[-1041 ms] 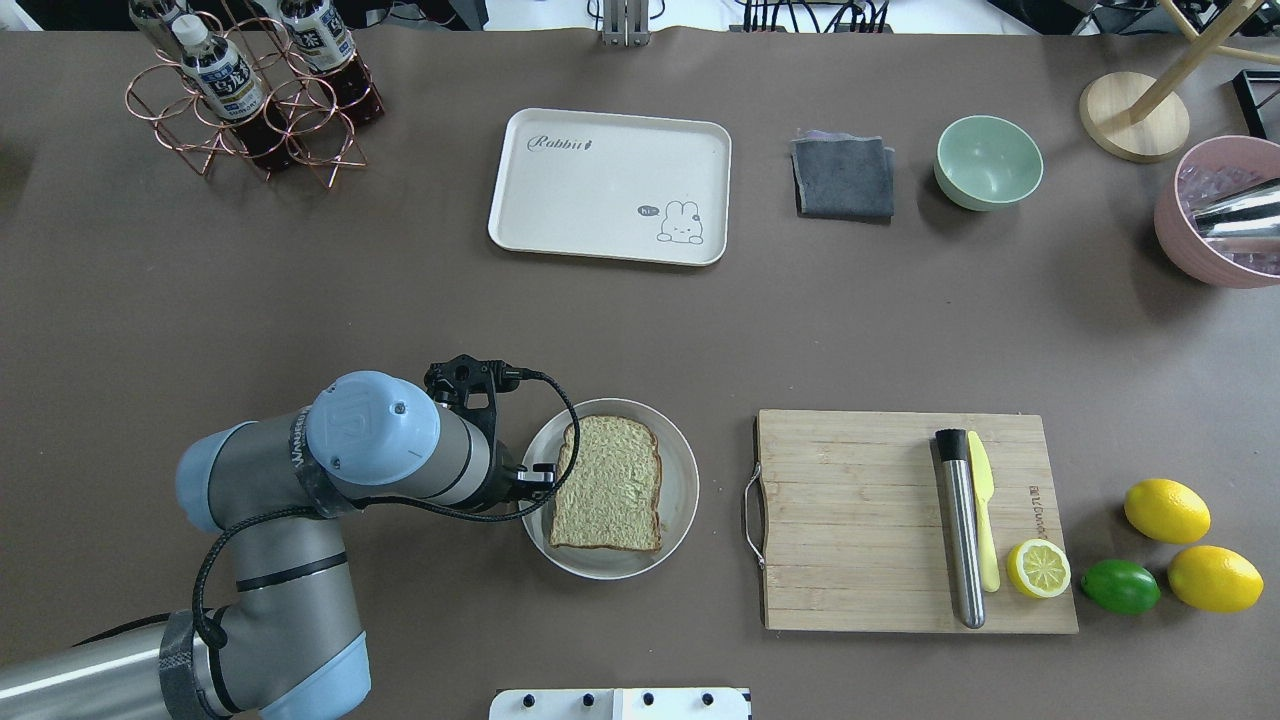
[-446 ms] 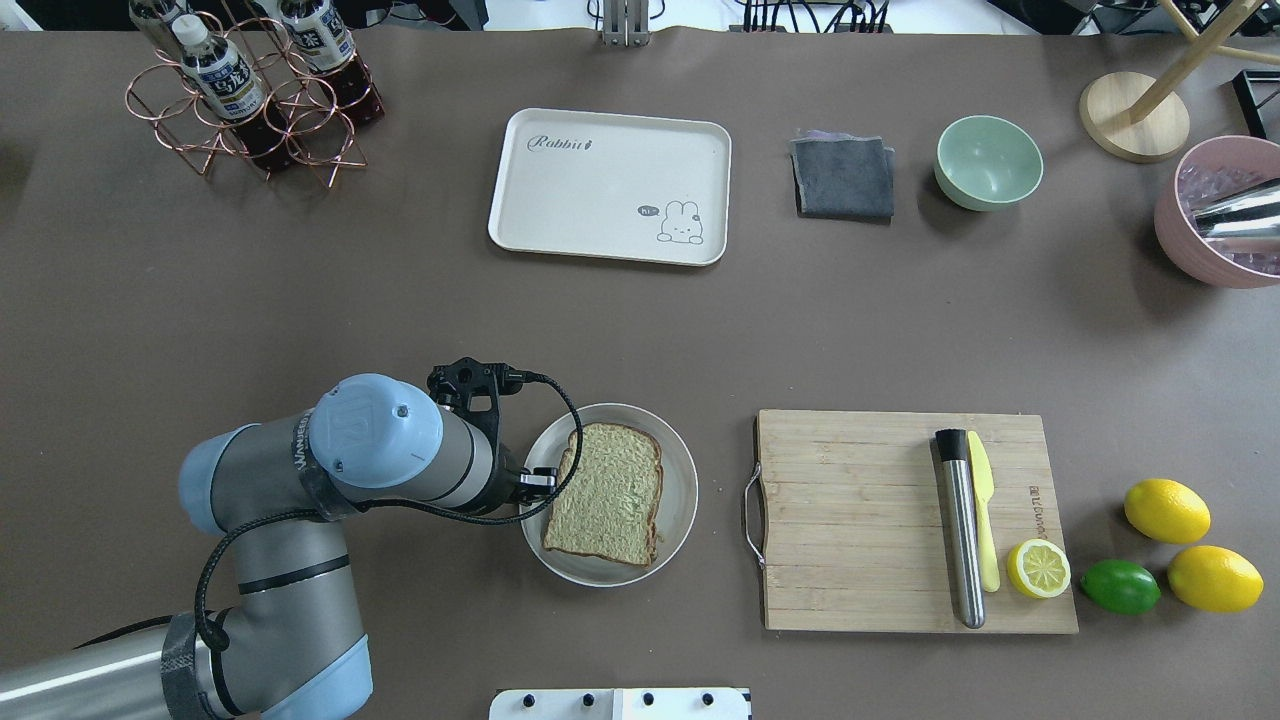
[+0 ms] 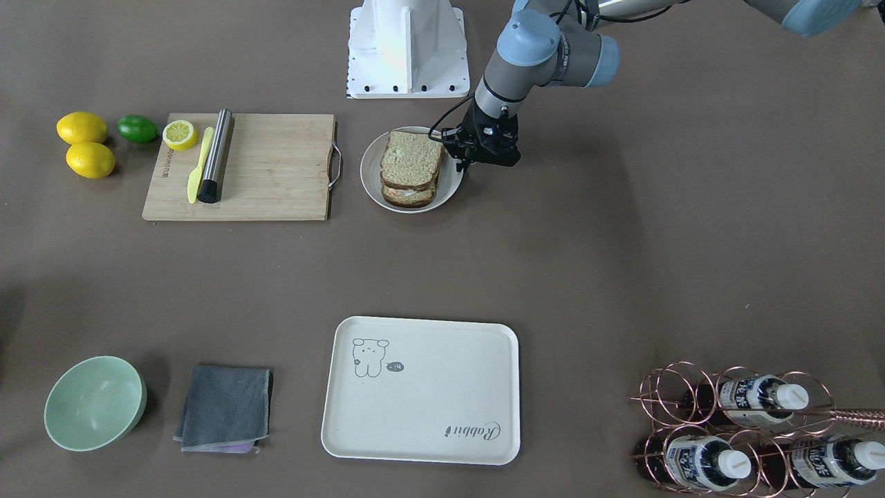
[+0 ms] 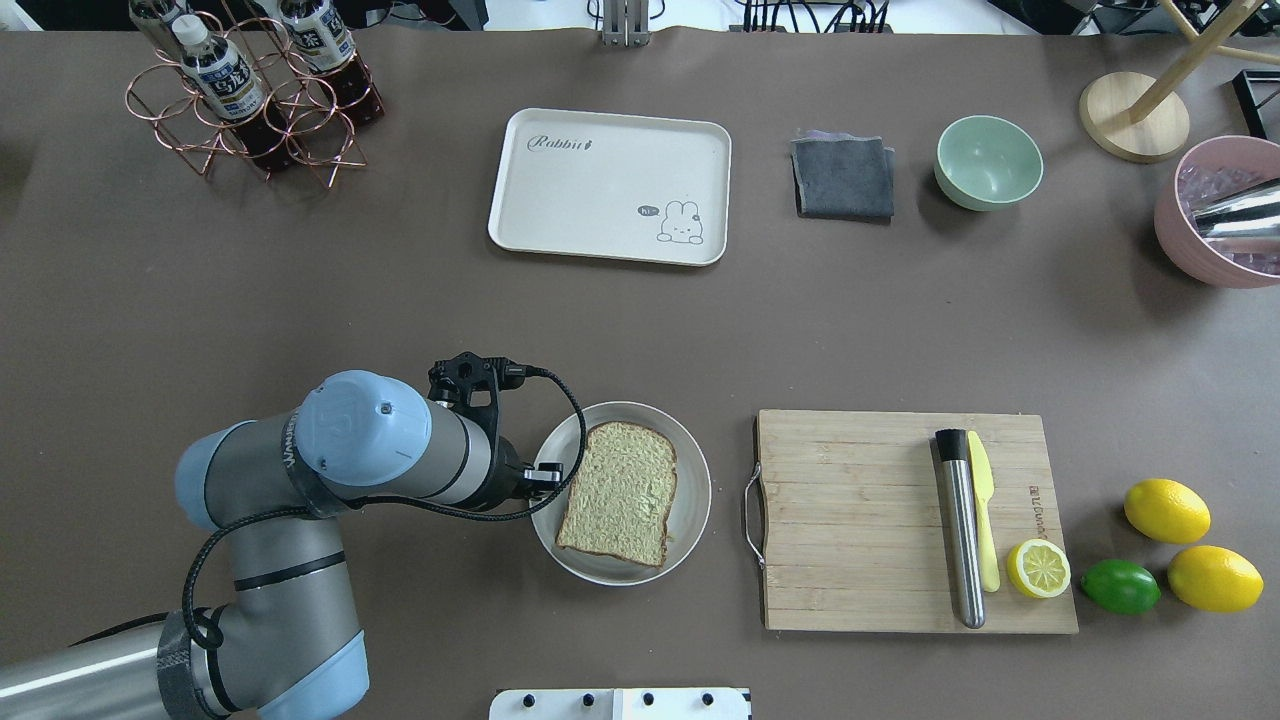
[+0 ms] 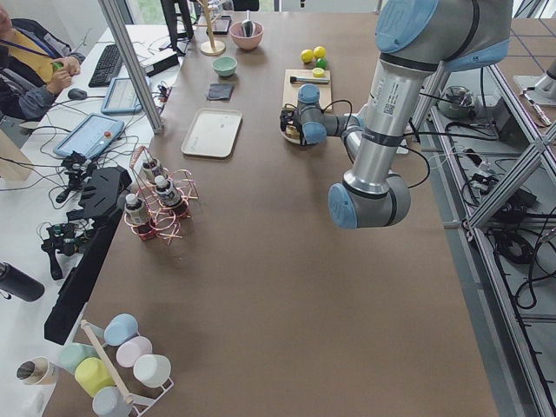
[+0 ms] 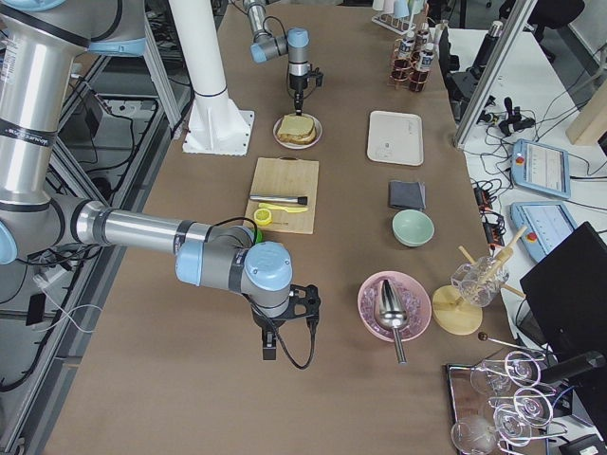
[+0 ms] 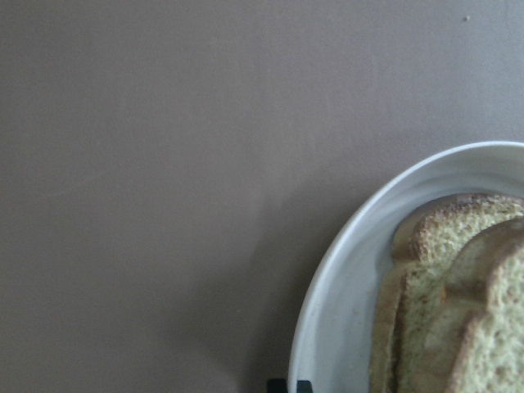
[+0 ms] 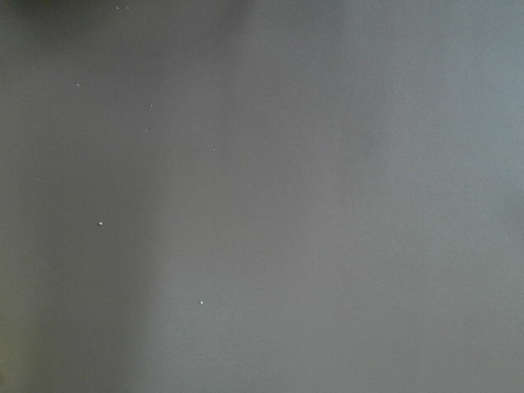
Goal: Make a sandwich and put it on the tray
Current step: 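Grip the white plate's rim with the left gripper, then slide the plate with the left gripper onto the white tray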
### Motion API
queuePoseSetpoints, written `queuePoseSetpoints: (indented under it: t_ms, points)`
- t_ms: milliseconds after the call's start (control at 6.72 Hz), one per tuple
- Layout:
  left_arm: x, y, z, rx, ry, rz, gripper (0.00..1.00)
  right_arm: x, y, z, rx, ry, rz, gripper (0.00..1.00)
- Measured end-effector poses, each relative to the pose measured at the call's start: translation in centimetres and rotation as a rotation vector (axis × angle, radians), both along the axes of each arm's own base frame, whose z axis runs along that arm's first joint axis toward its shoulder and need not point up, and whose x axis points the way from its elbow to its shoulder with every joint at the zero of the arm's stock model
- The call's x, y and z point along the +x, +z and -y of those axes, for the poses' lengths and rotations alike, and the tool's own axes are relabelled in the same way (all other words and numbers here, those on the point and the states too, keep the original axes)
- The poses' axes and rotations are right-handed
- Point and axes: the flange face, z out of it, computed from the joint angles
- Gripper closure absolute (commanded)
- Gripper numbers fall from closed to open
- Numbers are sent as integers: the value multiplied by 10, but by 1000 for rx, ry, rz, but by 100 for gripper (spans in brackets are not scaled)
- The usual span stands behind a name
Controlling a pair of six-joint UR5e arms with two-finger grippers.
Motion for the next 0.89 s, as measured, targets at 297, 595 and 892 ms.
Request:
queuePoseSetpoints:
  t_ms: [297, 595, 892]
  points:
    - [-8, -7, 9, -21, -32, -37, 100, 0, -1, 0, 1, 0, 2, 0]
    - [-21, -12, 24, -37, -35, -69, 100, -1, -1, -1, -1, 1, 9, 0]
    - [-46, -17, 75, -72, -52, -89, 100, -1, 0, -2, -2, 1, 11, 0]
